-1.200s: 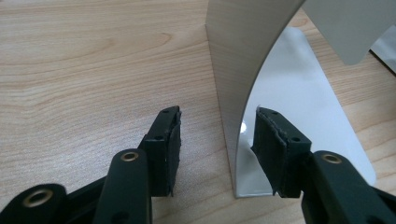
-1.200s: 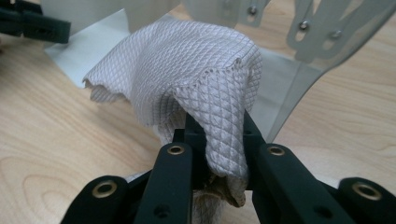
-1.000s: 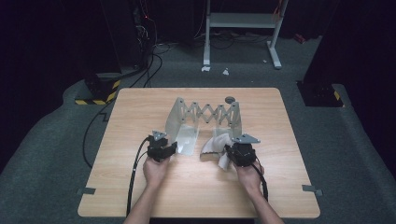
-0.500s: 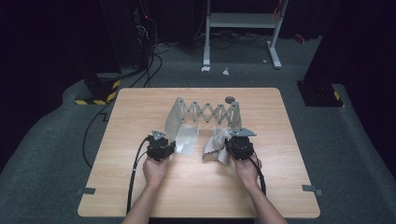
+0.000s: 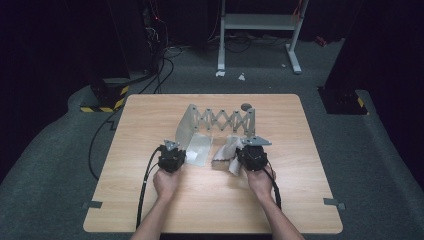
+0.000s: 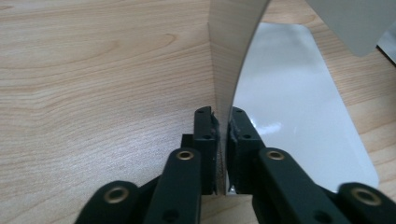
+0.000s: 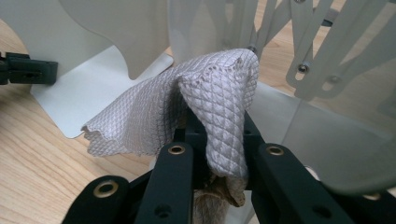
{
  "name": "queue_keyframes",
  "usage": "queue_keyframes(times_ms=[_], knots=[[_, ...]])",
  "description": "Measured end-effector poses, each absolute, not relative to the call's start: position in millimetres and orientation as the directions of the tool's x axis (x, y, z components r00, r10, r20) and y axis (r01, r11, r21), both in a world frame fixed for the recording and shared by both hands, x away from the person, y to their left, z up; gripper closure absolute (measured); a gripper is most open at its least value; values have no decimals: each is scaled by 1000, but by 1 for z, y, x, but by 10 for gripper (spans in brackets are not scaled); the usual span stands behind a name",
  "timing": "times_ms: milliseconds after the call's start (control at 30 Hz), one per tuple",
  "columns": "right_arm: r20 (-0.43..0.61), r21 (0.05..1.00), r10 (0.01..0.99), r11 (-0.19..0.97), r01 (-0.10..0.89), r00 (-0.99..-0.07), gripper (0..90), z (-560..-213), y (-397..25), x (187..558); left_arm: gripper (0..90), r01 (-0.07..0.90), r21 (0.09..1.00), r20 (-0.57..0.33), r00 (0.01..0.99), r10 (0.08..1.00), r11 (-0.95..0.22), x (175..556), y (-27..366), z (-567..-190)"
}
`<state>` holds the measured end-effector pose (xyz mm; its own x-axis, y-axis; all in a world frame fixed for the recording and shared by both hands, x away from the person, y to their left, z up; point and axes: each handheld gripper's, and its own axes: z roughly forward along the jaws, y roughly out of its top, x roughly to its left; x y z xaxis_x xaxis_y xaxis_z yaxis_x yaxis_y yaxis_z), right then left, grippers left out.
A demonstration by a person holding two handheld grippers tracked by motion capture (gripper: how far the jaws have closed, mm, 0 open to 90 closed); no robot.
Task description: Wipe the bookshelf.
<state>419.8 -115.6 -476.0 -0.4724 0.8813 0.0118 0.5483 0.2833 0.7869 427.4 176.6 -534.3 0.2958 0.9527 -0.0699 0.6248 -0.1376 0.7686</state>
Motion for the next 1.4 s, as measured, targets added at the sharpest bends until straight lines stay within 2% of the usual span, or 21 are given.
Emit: queue_keyframes(times_ms=[167, 833, 1400], knots=[[16, 794, 878, 279, 540, -478, 815, -475, -114, 419, 882, 626, 767, -76, 302, 950, -138, 427, 177, -534], [31, 793, 884, 262, 550, -467, 815, -474, -118, 425, 877, 610, 773, -9, 287, 958, -175, 412, 175, -534], [5, 837, 880, 257, 483, -476, 816, -444, -113, 421, 877, 614, 773, -20, 280, 960, -163, 412, 175, -534]])
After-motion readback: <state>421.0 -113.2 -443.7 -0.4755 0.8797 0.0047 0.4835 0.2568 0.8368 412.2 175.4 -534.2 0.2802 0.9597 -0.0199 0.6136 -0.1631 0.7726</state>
